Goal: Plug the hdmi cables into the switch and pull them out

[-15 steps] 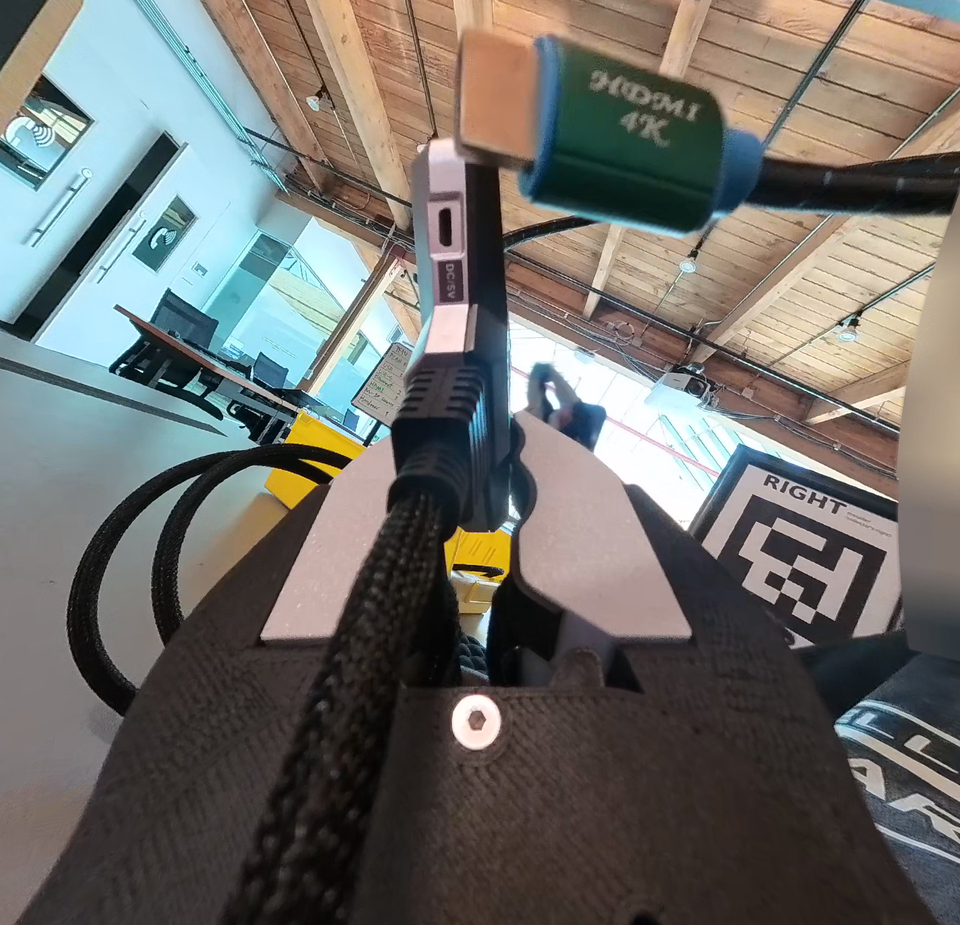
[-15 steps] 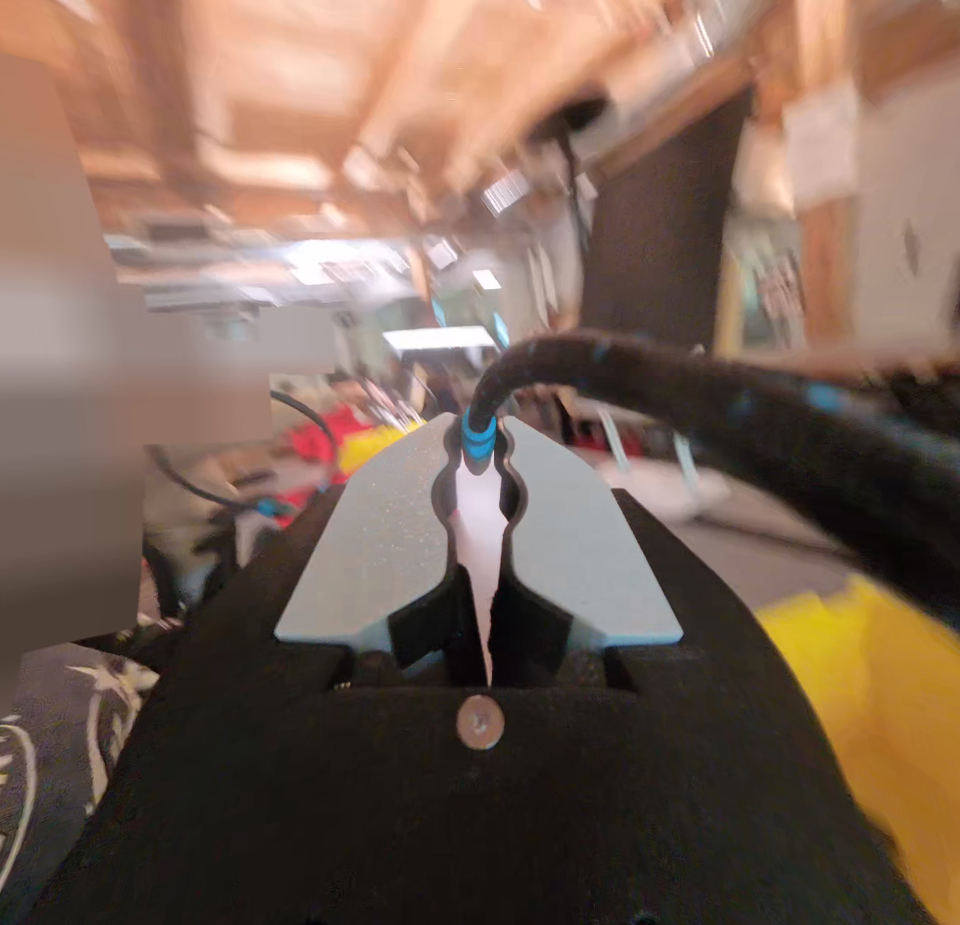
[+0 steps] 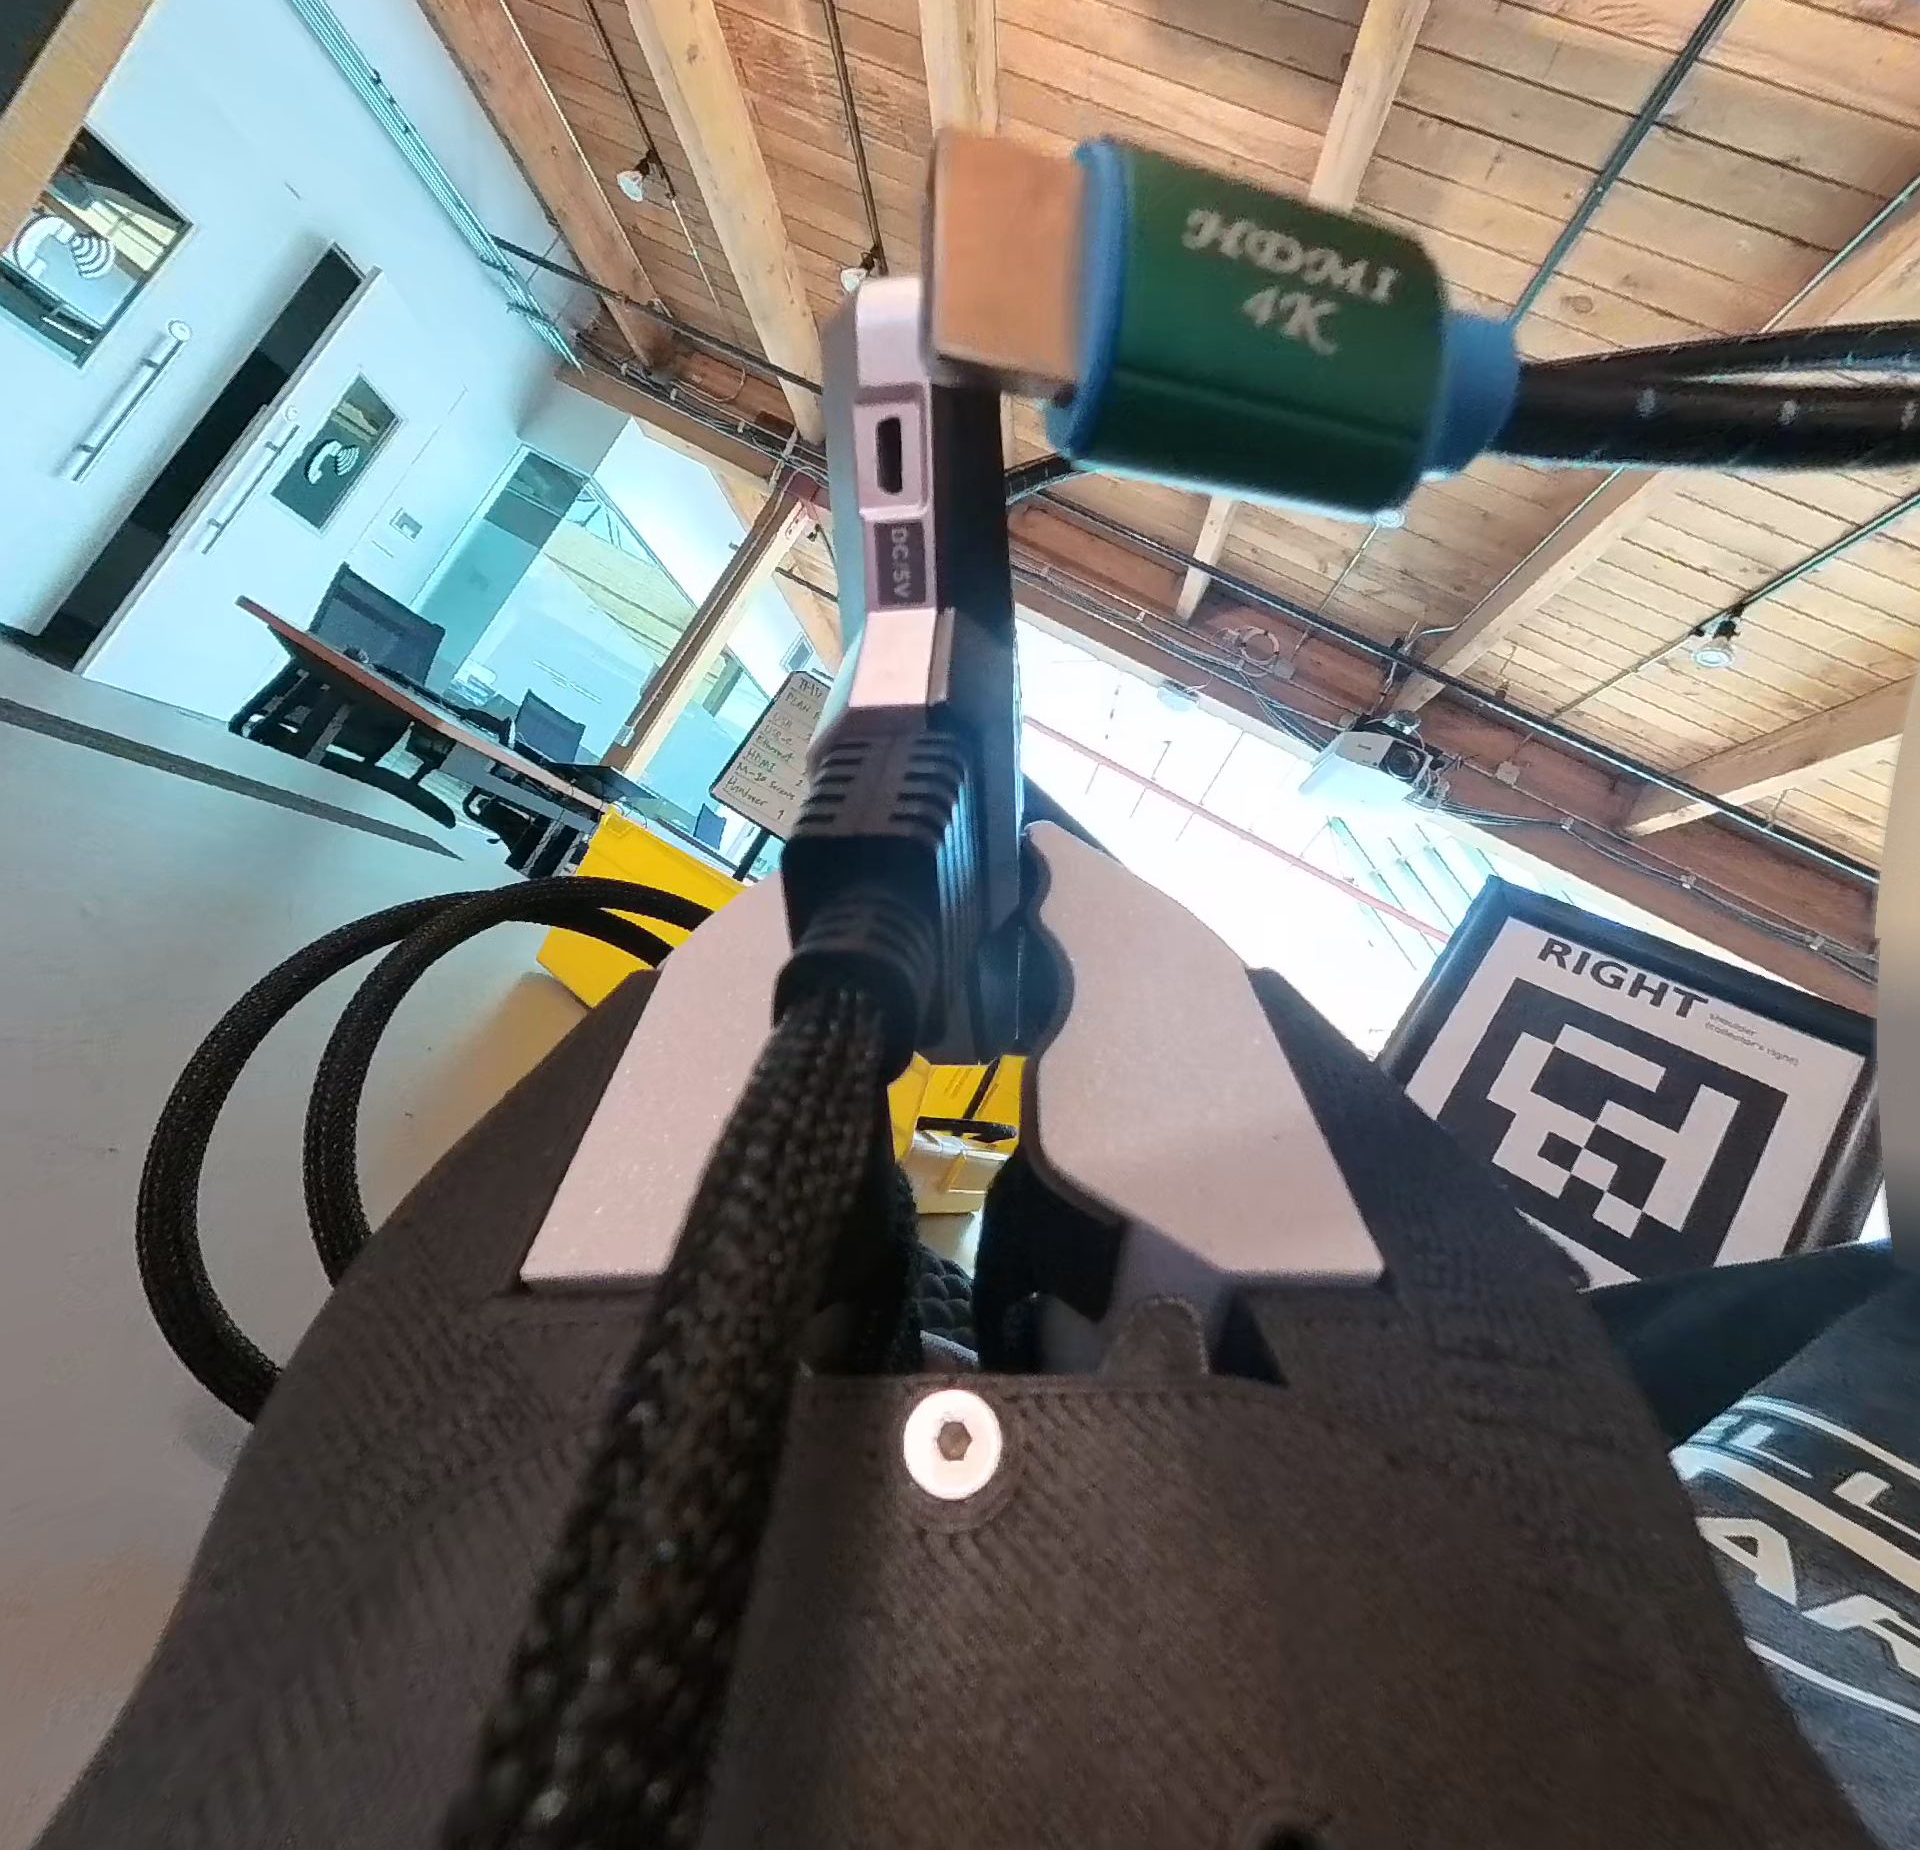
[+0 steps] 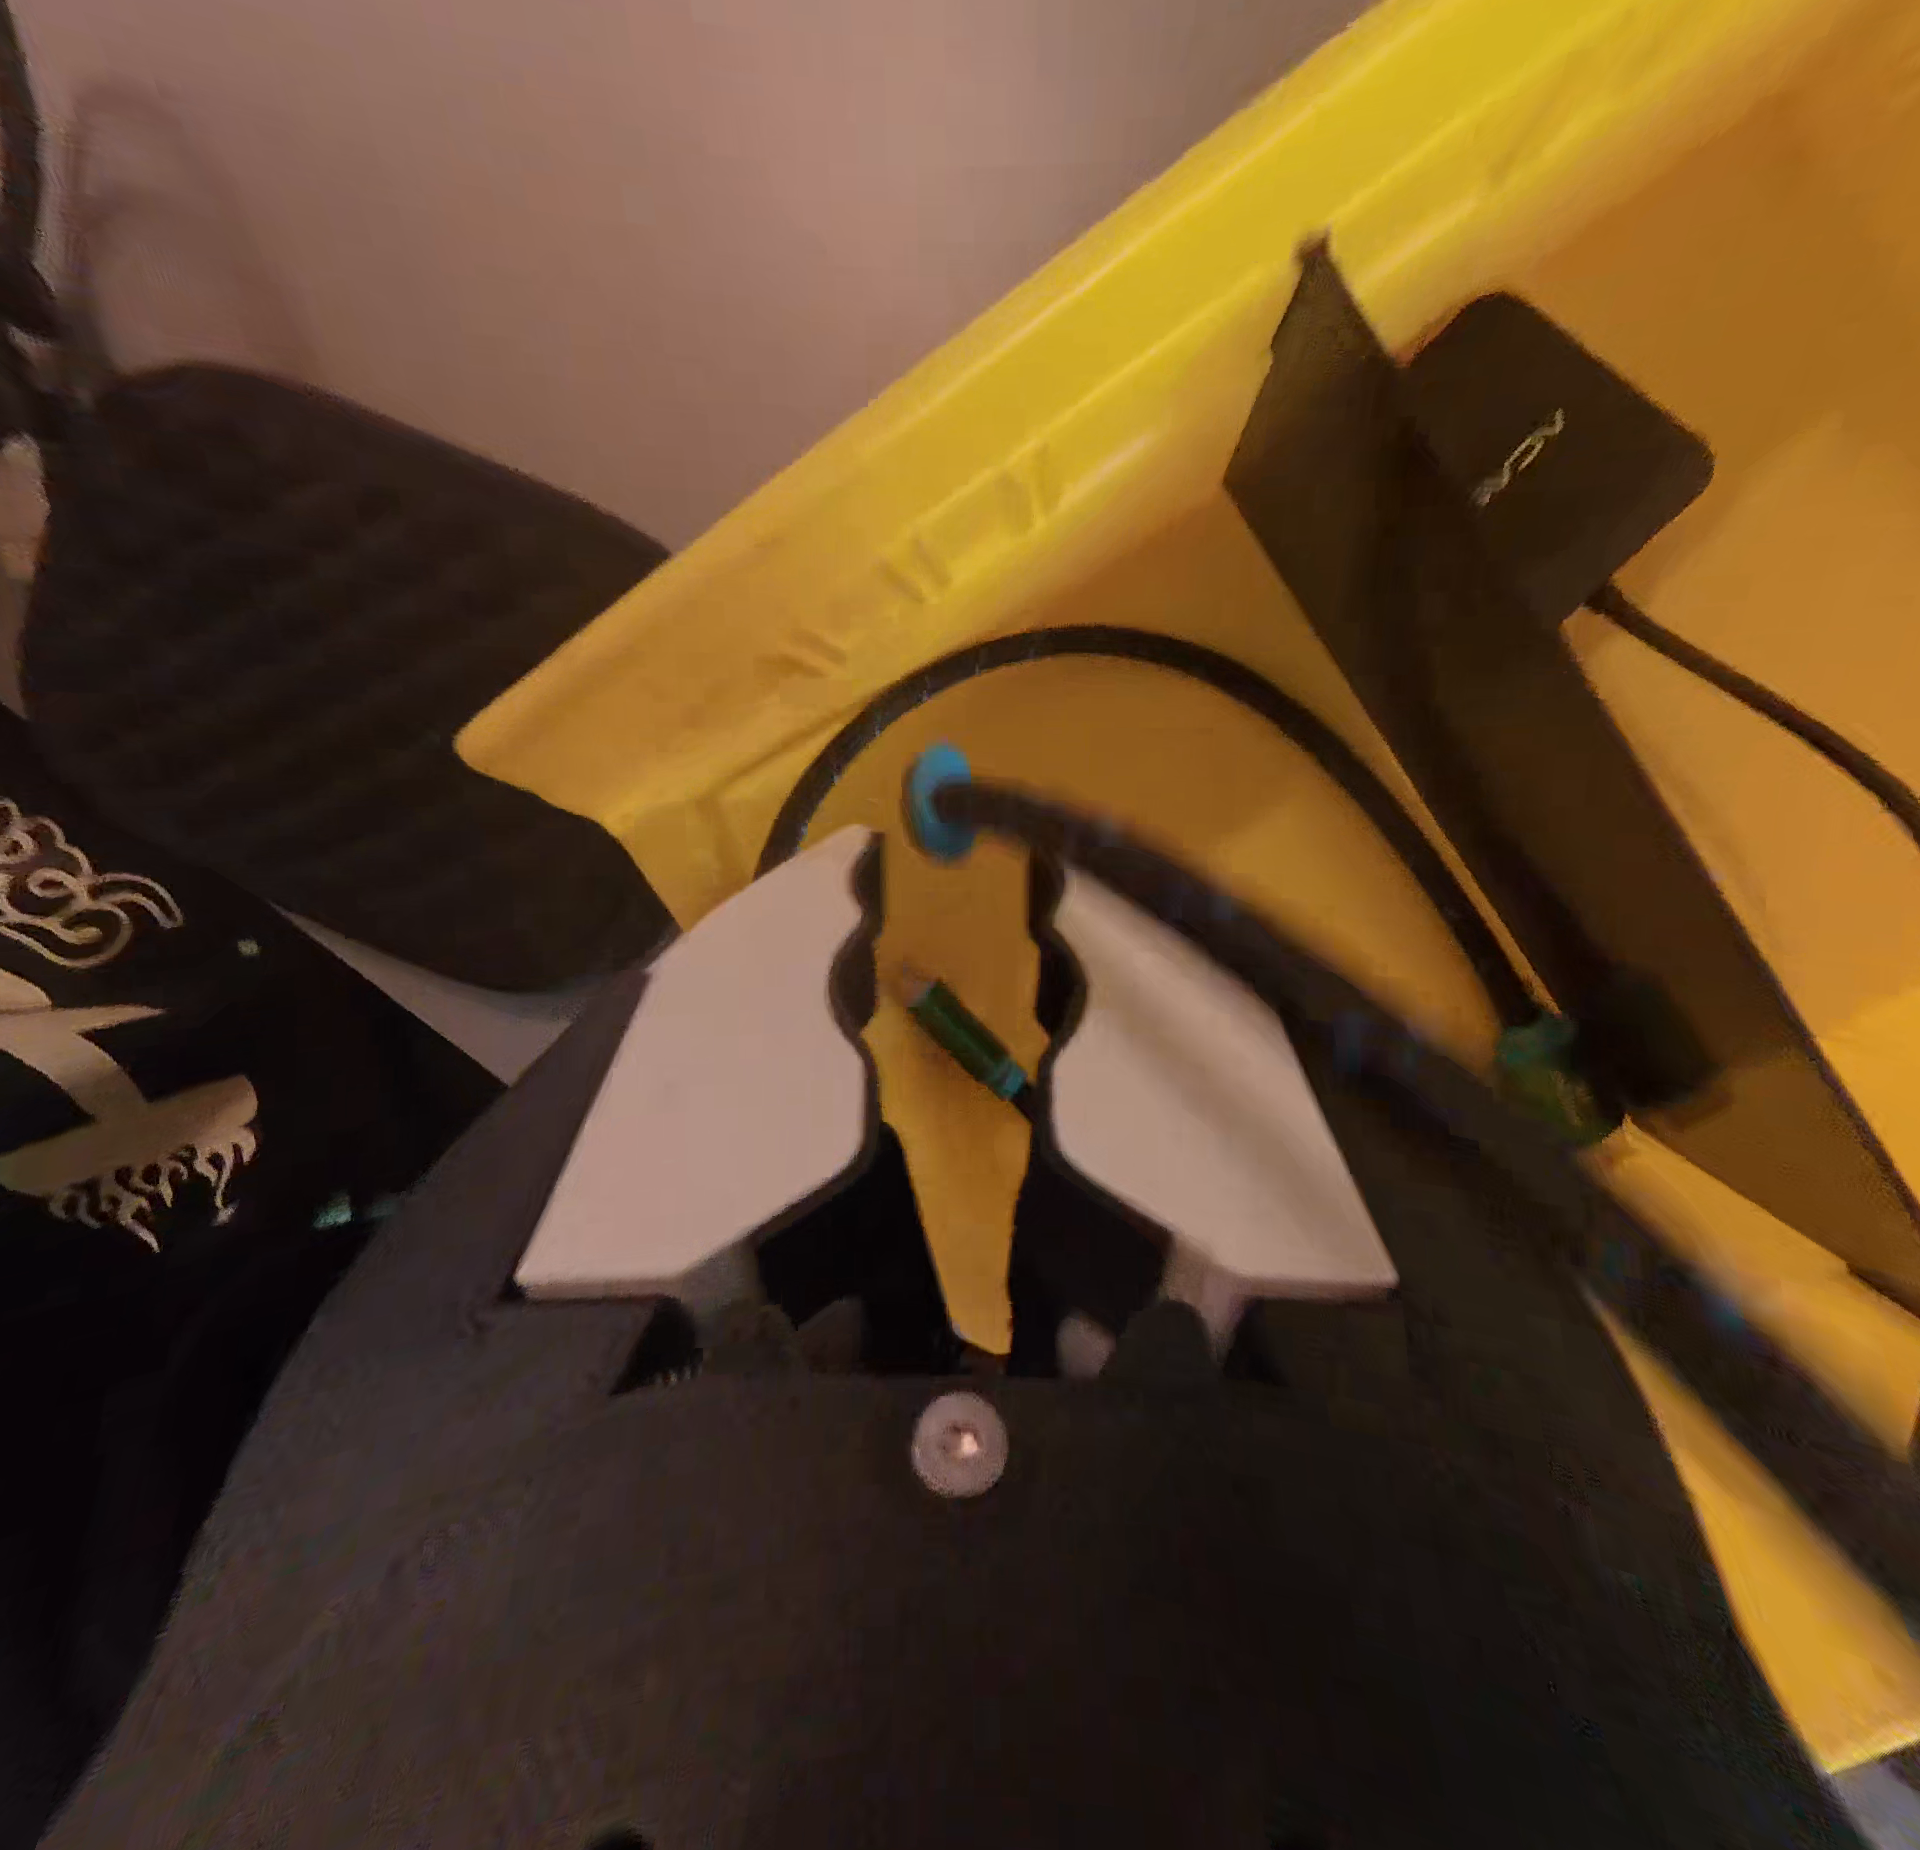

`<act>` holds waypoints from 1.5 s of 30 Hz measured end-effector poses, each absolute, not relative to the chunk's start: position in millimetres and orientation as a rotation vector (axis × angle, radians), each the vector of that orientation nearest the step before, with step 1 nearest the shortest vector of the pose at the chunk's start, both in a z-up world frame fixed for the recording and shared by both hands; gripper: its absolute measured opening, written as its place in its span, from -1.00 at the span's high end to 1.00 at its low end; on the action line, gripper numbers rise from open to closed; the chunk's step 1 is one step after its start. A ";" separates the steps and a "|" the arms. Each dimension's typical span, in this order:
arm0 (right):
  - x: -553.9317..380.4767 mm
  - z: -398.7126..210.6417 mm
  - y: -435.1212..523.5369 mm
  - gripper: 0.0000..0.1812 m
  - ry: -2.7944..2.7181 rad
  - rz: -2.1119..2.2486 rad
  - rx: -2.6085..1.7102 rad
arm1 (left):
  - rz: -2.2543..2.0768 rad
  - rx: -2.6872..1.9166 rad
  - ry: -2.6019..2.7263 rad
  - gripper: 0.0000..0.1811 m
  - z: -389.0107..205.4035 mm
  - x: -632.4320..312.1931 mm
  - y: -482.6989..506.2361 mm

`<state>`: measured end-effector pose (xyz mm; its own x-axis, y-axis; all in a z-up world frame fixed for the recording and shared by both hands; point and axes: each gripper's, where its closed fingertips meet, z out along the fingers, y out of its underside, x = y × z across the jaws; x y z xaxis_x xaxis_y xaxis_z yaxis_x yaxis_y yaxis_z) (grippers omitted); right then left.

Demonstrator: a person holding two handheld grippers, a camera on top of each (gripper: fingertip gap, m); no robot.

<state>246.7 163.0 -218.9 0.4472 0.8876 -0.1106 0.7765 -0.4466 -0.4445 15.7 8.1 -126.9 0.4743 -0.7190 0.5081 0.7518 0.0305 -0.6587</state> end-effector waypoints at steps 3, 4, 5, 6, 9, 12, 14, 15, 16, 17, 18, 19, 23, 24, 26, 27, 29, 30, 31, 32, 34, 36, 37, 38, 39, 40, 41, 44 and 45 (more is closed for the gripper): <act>256.1 -224.8 159.8 0.25 -1.437 0.403 -2.426 | -1.133 -1.045 -0.041 0.77 -127.1 15.5 8.4; 255.8 -221.3 158.4 0.22 -1.436 0.420 -2.409 | -1.133 -1.046 -0.040 0.77 -127.2 15.6 8.5; 254.3 -215.5 155.7 0.22 -1.440 0.454 -2.377 | -1.133 -1.046 -0.039 0.77 -127.2 15.7 8.4; 253.6 -208.1 154.5 0.24 -1.442 0.469 -2.328 | -1.132 -1.046 -0.039 0.77 -127.3 15.8 8.4; 259.7 -176.2 165.7 0.29 -1.359 0.400 -2.130 | -1.131 -1.050 -0.039 0.77 -127.8 16.0 8.8; 278.0 -131.5 201.0 0.35 -1.101 0.266 -1.912 | -1.131 -1.052 -0.038 0.77 -127.9 16.2 8.9; 302.2 -103.9 234.1 0.51 -0.838 0.179 -1.801 | -1.131 -1.053 -0.036 0.77 -128.0 16.6 8.9; 312.9 -99.4 248.4 0.56 -0.729 0.182 -1.781 | -1.131 -1.053 -0.035 0.77 -128.0 16.7 8.8; 318.5 -103.4 259.0 0.58 -0.669 0.218 -1.795 | -1.130 -1.053 -0.034 0.77 -128.0 16.9 8.9; 319.9 -113.3 266.9 0.57 -0.651 0.259 -1.831 | -1.130 -1.054 -0.033 0.77 -128.1 16.9 8.9; 321.0 -125.0 274.1 0.57 -0.648 0.267 -1.875 | -1.129 -1.055 -0.033 0.77 -128.2 17.1 9.1; 323.3 -136.3 281.3 0.56 -0.636 0.242 -1.926 | -1.129 -1.056 -0.033 0.77 -128.3 17.2 9.4; 313.9 -161.6 296.4 0.60 -0.700 0.108 -2.003 | -1.133 -1.060 -0.032 0.77 -128.9 17.8 9.7; 311.1 -168.3 297.3 0.66 -0.729 0.080 -2.026 | -1.134 -1.060 -0.031 0.77 -128.8 17.9 9.7; 310.8 -178.5 294.7 0.82 -0.782 0.018 -2.082 | -1.136 -1.058 -0.028 0.77 -128.7 18.2 9.2; 313.6 -179.4 292.8 0.82 -0.794 -0.026 -2.099 | -1.136 -1.058 -0.027 0.77 -128.7 18.4 9.2; 322.9 -181.7 285.3 0.85 -0.794 -0.098 -2.166 | -1.134 -1.062 -0.027 0.77 -129.1 18.6 9.7; 330.1 -183.6 280.6 0.86 -0.784 -0.145 -2.209 | -1.134 -1.064 -0.028 0.77 -129.3 18.5 10.0; 337.9 -186.1 275.7 0.94 -0.774 -0.195 -2.253 | -1.133 -1.065 -0.030 0.77 -129.5 18.4 10.4; 344.3 -191.0 269.1 1.00 -0.772 -0.226 -2.308 | -1.132 -1.065 -0.030 0.77 -129.6 18.2 10.6; 350.4 -208.1 254.4 0.98 -0.818 -0.240 -2.431 | -1.131 -1.064 -0.029 0.77 -129.5 18.3 10.5; 353.3 -220.3 250.9 0.96 -0.854 -0.250 -2.488 | -1.130 -1.064 -0.026 0.77 -129.4 18.6 10.4; 354.7 -220.2 252.8 0.94 -0.842 -0.261 -2.487 | -1.129 -1.064 -0.024 0.77 -129.4 18.9 10.4; 354.0 -214.9 255.1 0.90 -0.817 -0.257 -2.465 | -1.126 -1.065 -0.021 0.77 -129.3 19.3 10.4; 348.4 -205.1 256.4 0.86 -0.795 -0.215 -2.420 | -1.117 -1.067 -0.014 0.77 -129.0 19.7 10.4; 336.5 -191.2 256.7 0.81 -0.789 -0.131 -2.346 | -1.101 -1.072 -0.005 0.77 -128.3 20.2 10.6; 319.4 -173.5 254.8 0.72 -0.802 -0.019 -2.246 | -1.084 -1.081 0.004 0.77 -127.4 20.9 11.1; 255.3 -106.8 229.7 0.49 -0.904 0.340 -1.842 | -1.074 -1.119 0.020 0.78 -121.3 22.4 12.3; 233.6 -84.2 214.5 0.46 -0.937 0.454 -1.695 | -1.081 -1.115 0.018 0.78 -117.2 20.3 11.7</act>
